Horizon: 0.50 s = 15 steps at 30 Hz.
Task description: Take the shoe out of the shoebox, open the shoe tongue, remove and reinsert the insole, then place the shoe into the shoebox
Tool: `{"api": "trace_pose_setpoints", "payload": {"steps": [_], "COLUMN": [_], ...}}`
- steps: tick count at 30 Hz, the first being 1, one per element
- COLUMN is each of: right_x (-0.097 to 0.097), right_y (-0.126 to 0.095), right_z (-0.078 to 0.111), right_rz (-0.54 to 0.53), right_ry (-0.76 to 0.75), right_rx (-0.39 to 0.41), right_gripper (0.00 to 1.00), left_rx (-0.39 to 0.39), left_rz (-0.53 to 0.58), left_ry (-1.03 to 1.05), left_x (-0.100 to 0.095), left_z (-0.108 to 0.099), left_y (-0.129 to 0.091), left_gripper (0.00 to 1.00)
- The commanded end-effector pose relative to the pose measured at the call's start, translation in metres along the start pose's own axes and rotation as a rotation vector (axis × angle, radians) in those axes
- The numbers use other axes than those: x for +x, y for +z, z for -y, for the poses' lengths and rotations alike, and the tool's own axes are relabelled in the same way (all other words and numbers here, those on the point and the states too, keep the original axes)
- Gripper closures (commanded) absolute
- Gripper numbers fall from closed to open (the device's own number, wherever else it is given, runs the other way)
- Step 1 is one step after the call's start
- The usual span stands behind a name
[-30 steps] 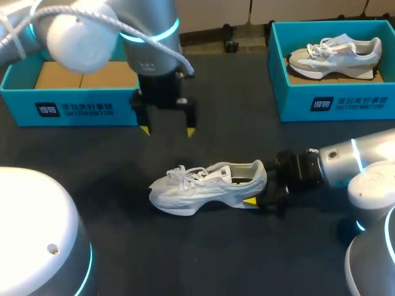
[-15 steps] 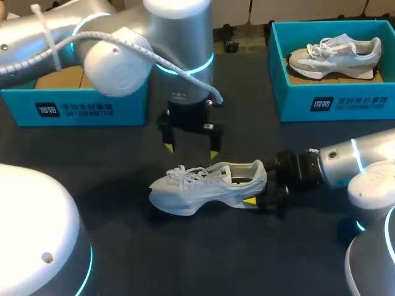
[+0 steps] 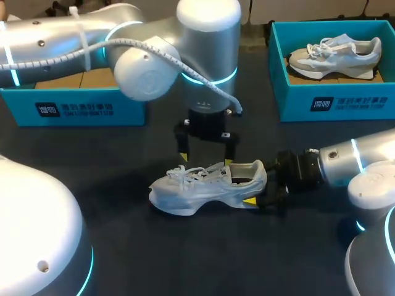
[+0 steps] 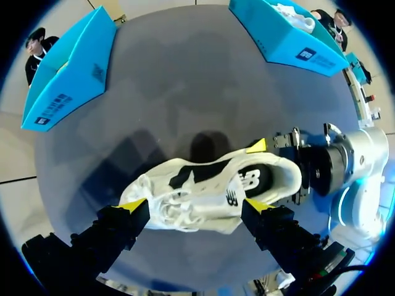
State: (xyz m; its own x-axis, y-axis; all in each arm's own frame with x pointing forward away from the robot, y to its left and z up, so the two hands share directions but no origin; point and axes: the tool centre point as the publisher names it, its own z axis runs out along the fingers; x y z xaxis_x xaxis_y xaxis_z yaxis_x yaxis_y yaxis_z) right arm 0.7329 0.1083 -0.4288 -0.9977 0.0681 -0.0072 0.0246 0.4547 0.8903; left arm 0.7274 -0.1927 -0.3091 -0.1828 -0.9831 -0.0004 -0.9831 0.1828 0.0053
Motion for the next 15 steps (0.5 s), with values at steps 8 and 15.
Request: {"api": "trace_pose_setpoints", "payload": {"steps": [8,15], "right_x": [-0.0047,-0.0047], "right_y": [0.0045,0.0045], "right_z": [0.0096,0.0096], "right_rz": [0.002,0.002], "right_ry": [0.0,0.0], "right_rx": [0.002,0.002], "right_gripper": [1.0,1.0], "left_rx": [-0.008,-0.01], "left_rz": [0.014,0.02], "left_ry": [-0.011,-0.019], "left_x": [0.0064,0.0109], "left_z": [-0.0005,-0.0039], "left_y": [0.0097,0.0142], "left_gripper": [0.0,0.0]}}
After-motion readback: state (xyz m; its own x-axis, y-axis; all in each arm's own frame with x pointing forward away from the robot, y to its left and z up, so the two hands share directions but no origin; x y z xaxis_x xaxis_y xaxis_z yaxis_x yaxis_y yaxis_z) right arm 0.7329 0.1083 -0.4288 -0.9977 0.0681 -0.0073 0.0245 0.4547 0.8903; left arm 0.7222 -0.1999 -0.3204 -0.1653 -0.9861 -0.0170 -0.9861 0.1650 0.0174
